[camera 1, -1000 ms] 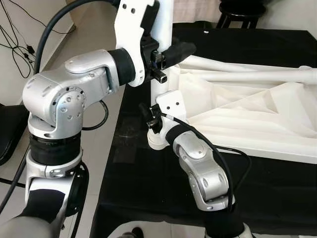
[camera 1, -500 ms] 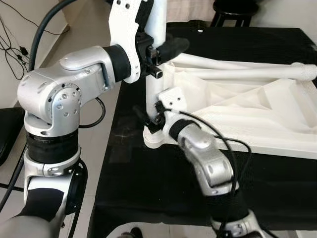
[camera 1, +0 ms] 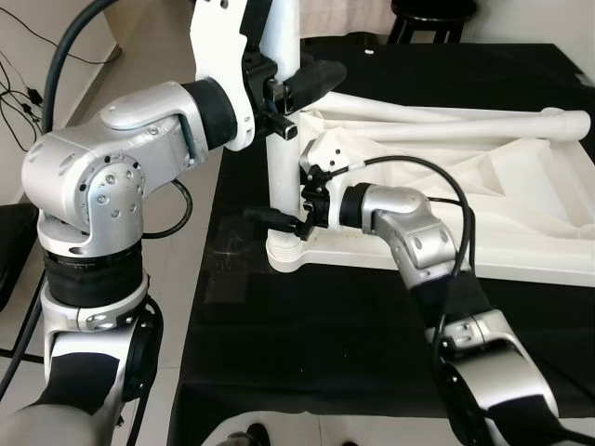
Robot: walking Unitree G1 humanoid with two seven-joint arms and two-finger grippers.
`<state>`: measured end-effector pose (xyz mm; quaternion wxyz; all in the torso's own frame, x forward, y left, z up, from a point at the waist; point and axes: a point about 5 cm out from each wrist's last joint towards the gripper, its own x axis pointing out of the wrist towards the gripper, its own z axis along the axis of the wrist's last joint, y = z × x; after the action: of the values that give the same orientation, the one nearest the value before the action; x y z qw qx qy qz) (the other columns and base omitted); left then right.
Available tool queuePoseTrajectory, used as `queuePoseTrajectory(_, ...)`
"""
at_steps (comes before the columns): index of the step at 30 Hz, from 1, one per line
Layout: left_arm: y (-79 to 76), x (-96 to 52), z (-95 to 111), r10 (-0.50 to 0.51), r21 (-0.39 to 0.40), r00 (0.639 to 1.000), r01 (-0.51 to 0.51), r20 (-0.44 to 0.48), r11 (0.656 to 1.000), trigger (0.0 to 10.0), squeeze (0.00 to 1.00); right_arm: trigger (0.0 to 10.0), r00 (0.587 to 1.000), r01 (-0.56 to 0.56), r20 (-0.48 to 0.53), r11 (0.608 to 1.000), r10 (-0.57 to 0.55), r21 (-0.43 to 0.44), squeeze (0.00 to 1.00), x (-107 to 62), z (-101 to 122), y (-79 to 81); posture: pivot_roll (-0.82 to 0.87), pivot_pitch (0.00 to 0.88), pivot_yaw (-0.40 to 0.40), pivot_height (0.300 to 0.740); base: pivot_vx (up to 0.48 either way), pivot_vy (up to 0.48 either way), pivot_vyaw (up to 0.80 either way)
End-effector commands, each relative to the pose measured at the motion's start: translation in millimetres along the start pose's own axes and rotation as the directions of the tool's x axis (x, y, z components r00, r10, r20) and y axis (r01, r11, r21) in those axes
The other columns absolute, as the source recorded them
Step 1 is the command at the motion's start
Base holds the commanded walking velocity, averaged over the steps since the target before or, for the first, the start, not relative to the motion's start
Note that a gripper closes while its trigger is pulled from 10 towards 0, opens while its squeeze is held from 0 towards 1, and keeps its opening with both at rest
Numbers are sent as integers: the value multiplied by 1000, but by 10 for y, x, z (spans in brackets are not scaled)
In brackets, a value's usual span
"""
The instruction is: Building children table
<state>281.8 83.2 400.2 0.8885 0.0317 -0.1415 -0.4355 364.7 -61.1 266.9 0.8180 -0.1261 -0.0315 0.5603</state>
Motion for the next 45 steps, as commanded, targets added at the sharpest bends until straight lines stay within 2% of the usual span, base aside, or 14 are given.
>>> queuePoseTrajectory(1, -427, 132, -7, -275, -2, 961, 275, -20, 961, 0, 0, 0, 993, -122, -3, 991, 122, -54, 0, 250, 147, 171, 42, 252, 13, 740, 0, 0, 0)
queuePoseTrajectory(13, -450, 129, -16, -289, -2, 957, 289, -25, 957, 0, 0, 0, 971, -239, -21, 971, 239, -24, 0, 297, 44, 259, 39, 251, 22, 740, 0, 0, 0)
queuePoseTrajectory(14, -406, 131, -14, -262, -3, 965, 262, -26, 965, 8471, 1000, 0, 971, -241, -11, 970, 241, -24, 0, 301, 30, 255, 38, 249, 27, 740, 0, 0, 0)
queuePoseTrajectory(16, -406, 131, -14, -262, -3, 965, 262, -26, 965, 8471, 1000, 0, 971, -241, -11, 970, 241, -24, 0, 301, 30, 255, 38, 249, 27, 740, 0, 0, 0)
queuePoseTrajectory(17, -372, 132, -12, -241, -4, 970, 241, -26, 970, 10000, 1000, 0, 971, -241, -5, 970, 241, -25, 0, 304, 22, 250, 37, 249, 27, 740, 0, 0, 0)
queuePoseTrajectory(23, -315, 131, -18, -209, -5, 978, 209, -29, 978, 10000, 1000, 0, 982, -187, 18, 982, 187, -10, 0, 286, -1, 250, 30, 247, 24, 740, 0, 0, 0)
queuePoseTrajectory(24, -269, 129, -24, -178, 2, 983, 178, -36, 984, 10000, 0, 0, 995, -88, 42, 996, 87, 32, 0, 214, -63, 256, 31, 251, 6, 740, 0, 0, 0)
queuePoseTrajectory(26, -232, 110, -40, -146, 6, 988, 146, -48, 989, 10000, 0, 0, 991, 129, 10, 985, -131, 111, 0, 153, -224, 319, 33, 252, -12, 740, 0, 0, 0)
queuePoseTrajectory(27, -200, 91, -60, -114, 6, 992, 114, -57, 993, 10000, 0, 0, 802, 598, -98, 793, -590, 117, 0, -33, -422, 305, 37, 255, -24, 740, 0, 0, 0)
queuePoseTrajectory(28, -200, 91, -60, -114, 6, 992, 114, -57, 993, 10000, 0, 0, 802, 598, -98, 793, -590, 117, 0, -33, -422, 305, 37, 255, -24, 740, 0, 0, 0)
queuePoseTrajectory(29, -172, 80, -72, -87, 0, 994, 87, -63, 996, 10000, 0, 0, 682, 729, -164, 680, -713, 77, 0, -187, -567, 498, 58, 256, -29, 740, 0, 0, 0)
queuePoseTrajectory(31, -172, 80, -72, -87, 0, 994, 87, -63, 996, 10000, 0, 0, 682, 729, -164, 680, -713, 77, 0, -187, -567, 498, 58, 256, -29, 740, 0, 0, 0)
queuePoseTrajectory(32, -149, 70, -82, -69, -6, 995, 68, -69, 998, 10000, 0, 0, 597, 800, -196, 595, -778, 76, 0, -283, -633, 673, 58, 256, -29, 740, 0, 0, 0)
queuePoseTrajectory(45, -13, -125, -409, 15, -39, 994, -19, -112, 999, 10000, 0, 0, 593, 805, -142, 575, -793, 149, 0, -129, -573, 559, 44, 240, -10, 740, 0, 0, 0)
